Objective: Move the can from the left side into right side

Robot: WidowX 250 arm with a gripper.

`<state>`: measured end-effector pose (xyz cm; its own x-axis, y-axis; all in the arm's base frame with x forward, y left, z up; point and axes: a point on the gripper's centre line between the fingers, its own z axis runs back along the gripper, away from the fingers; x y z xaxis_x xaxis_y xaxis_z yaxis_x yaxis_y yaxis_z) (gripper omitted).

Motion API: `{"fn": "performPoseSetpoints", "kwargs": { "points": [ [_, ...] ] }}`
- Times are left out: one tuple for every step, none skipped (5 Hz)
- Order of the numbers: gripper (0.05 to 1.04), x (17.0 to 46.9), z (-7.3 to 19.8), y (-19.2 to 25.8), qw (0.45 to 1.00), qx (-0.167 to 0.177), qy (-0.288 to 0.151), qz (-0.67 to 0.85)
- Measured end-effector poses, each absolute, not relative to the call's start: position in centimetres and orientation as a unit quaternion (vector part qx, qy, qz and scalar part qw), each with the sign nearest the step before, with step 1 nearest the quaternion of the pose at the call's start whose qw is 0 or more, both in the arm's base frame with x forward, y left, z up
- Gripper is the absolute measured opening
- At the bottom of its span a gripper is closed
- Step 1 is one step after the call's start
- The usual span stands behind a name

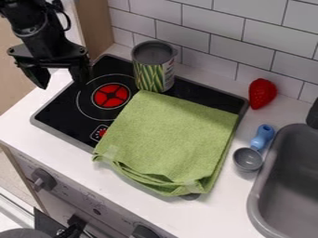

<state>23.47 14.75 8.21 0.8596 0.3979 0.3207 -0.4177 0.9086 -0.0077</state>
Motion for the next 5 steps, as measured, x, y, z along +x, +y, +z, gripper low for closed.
{"fn": "performPoseSetpoints", "kwargs": {
  "points": [
    [0.997, 23.2, 7.5, 14.5, 0.963, 0.025, -0.145, 0.227],
    [0.997, 24.8, 8.0, 14.8, 0.925, 0.034, -0.139, 0.352],
    [0.997, 26.2, 8.3, 15.5, 0.877, 0.053, -0.145, 0.455],
    [0.997, 28.1, 8.3, 15.7, 0.813, 0.053, -0.162, 0.557],
    [0.998, 29.6, 8.0, 16.0, 0.78, 0.04, -0.195, 0.594]
  ]
}}
